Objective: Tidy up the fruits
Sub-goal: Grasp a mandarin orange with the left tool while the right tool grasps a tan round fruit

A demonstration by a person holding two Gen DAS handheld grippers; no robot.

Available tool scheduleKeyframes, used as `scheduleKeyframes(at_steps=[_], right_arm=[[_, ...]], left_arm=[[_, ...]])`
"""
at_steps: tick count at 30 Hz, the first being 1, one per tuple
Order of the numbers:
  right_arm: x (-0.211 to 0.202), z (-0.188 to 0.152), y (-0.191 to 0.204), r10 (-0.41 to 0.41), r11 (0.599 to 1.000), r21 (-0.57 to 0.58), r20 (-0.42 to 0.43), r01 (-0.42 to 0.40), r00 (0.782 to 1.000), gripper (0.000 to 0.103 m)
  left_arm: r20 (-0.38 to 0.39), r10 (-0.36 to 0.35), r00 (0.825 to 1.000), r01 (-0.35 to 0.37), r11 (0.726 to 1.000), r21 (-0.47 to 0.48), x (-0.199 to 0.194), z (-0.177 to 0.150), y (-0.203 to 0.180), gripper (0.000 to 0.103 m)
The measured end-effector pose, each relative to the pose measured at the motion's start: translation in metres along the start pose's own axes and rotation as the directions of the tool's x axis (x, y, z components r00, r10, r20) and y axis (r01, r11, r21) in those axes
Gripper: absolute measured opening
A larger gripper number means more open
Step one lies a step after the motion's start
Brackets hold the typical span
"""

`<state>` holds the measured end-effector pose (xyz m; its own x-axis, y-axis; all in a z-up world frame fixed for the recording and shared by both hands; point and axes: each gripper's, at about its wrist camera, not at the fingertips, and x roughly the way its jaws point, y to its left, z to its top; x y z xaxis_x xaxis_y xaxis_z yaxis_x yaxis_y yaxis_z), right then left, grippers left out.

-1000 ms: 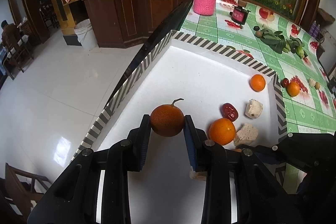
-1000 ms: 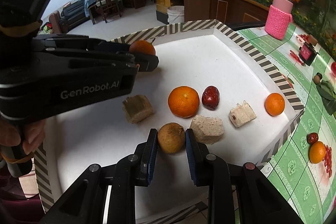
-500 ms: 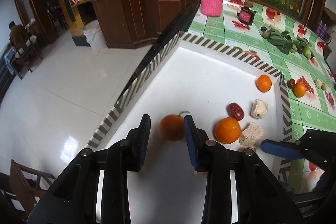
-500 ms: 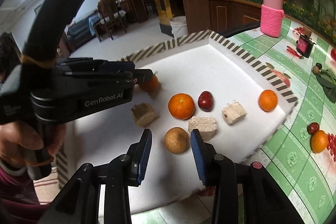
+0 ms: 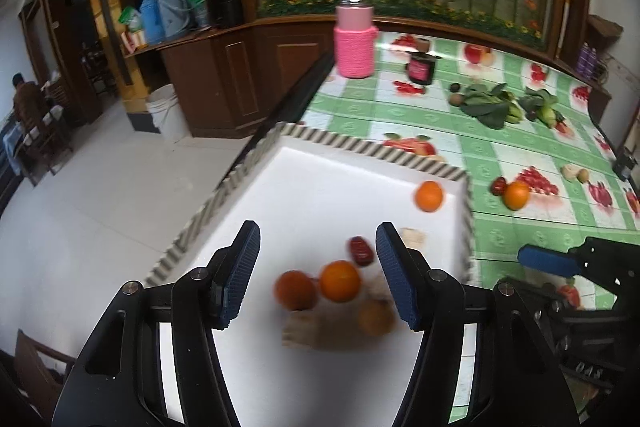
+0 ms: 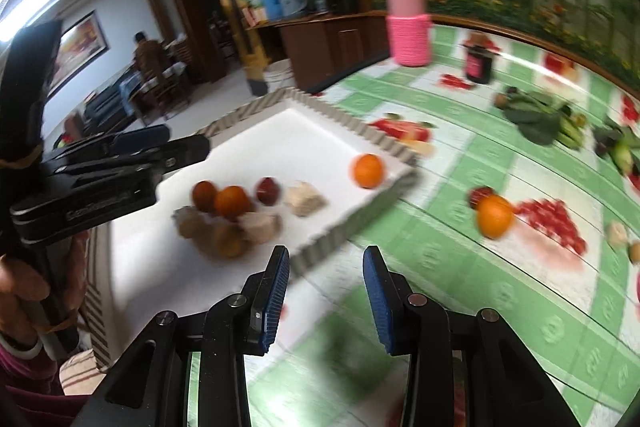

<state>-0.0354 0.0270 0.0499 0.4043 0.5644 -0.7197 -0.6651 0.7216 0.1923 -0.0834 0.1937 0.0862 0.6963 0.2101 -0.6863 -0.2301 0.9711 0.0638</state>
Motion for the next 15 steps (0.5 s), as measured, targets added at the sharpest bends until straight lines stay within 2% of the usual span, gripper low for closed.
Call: scheduleKeyframes(at_steps=[8,15], right_arm=[[-0.028,-0.018,-0.049,-0.102,0.992,0.078,0.015,0.101,0.995,0.037],[-0.038,-0.032,-0.091,-0.180,0.973,0.141,-0.015,0.180,0.984,0.038]], left_arm=[[-0.001,-0.065,0.998,0.065,0.998,0.023,-0.004,0.003,-0.040,0.061],[-0.061,-0.171,0.983,0.173,0.984,0.033,0.007,0.004,-0.077,0.061]])
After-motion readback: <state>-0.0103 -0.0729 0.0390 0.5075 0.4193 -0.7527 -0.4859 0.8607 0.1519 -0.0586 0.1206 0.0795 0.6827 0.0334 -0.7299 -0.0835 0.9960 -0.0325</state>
